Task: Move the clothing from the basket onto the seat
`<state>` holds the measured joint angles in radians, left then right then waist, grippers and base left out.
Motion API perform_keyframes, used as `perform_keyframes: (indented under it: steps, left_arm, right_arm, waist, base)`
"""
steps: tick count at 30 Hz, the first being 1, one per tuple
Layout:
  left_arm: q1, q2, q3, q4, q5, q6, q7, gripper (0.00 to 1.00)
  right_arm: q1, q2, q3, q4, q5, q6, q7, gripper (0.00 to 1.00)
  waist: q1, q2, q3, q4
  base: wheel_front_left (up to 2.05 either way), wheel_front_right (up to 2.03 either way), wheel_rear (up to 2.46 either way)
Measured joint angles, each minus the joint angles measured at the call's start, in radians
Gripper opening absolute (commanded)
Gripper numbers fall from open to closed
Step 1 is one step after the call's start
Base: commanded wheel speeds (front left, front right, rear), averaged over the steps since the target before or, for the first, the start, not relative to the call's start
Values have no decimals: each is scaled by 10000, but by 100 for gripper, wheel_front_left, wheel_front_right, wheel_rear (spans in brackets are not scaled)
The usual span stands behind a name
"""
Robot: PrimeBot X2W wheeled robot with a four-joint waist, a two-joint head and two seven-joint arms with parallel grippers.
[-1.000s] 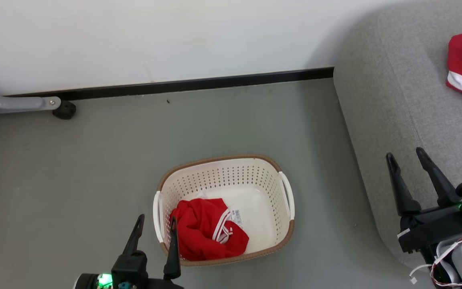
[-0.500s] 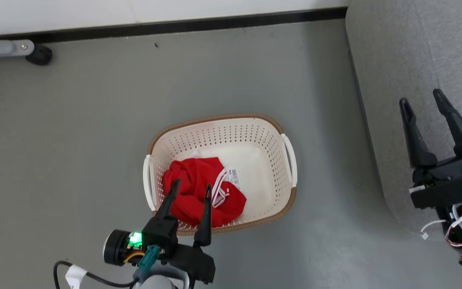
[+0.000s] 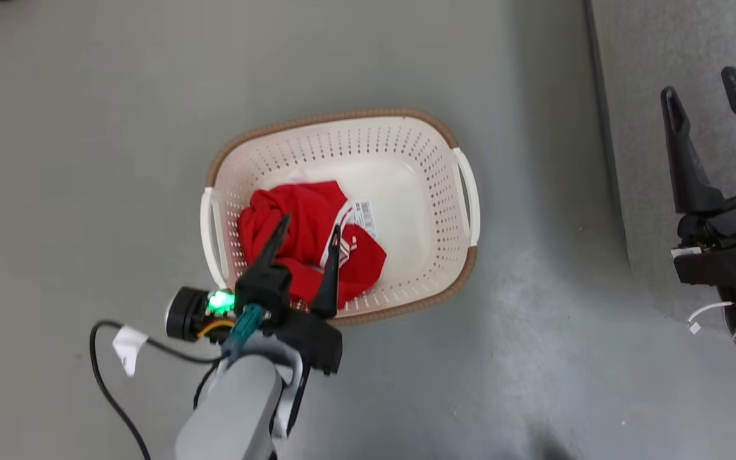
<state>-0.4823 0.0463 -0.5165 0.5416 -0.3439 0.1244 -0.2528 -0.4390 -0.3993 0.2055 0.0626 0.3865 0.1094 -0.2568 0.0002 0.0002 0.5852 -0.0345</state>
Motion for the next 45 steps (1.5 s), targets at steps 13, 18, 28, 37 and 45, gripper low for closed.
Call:
perform_keyframes:
  steps: [13, 18, 28, 37, 45]
  left_arm:
    - [-2499, -79, 29, 2769, 322, 0, 1371, 100]
    - [-2893, -82, -12, 3551, 343, 0, 2153, 100]
    - [-3556, -90, -36, 4493, 364, 0, 3081, 100]
    - [-4142, -100, -261, 5455, 1009, 0, 4289, 100]
    - [-4504, -107, -721, 5641, 1336, -2, 5020, 100]
  right_arm:
    - [-540, 36, 111, -140, 0, 109, 0, 100]
    - [-629, 90, 127, -98, 0, 111, 0, 100]
    - [-684, 253, 176, -8, 4, 140, 0, 100]
    - [-779, 280, 316, -130, 15, 140, 0, 100]
    - [-910, 215, 420, -150, 105, 140, 0, 100]
  waist:
    - [0, 1, 1496, -360]
    - [-1, 0, 1836, -524]
    - [-1, 0, 2077, -642]
    - [-3, -1, 2289, -633]
    - [-2, 0, 2538, -675]
  base:
    - [0, 0, 0]
    - [0, 0, 0]
    - [0, 0, 0]
    - [0, 0, 0]
    - [0, 0, 0]
